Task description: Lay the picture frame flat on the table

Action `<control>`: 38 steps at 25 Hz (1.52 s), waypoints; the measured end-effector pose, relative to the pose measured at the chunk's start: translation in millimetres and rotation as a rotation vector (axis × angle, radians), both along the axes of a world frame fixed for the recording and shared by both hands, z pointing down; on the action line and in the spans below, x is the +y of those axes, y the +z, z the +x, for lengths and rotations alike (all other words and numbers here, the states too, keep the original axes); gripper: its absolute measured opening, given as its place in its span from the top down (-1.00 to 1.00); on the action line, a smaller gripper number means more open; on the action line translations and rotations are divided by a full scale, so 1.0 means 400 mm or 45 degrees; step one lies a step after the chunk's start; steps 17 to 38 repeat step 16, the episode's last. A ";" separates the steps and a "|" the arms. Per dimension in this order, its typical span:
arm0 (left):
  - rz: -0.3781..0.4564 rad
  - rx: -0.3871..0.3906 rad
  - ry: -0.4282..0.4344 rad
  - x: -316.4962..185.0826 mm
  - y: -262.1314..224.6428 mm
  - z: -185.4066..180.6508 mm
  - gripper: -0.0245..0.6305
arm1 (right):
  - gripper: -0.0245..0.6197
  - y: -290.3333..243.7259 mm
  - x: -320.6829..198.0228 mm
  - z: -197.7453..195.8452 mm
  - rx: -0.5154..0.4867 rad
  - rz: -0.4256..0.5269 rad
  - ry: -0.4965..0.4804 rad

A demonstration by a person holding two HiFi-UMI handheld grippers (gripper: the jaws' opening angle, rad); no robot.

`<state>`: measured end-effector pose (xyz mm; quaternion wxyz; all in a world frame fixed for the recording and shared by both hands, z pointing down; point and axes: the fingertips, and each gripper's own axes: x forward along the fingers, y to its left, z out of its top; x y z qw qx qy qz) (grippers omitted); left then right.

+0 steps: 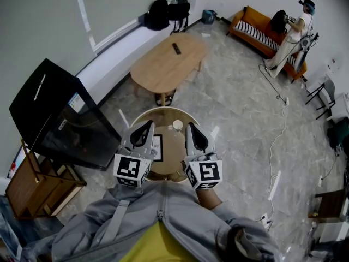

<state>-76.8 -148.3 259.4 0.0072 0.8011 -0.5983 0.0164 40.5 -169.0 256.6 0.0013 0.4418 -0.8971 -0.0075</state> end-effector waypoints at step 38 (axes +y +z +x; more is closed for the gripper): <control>0.034 -0.012 0.015 -0.026 -0.019 -0.011 0.92 | 0.93 -0.027 -0.030 -0.035 0.008 0.039 -0.031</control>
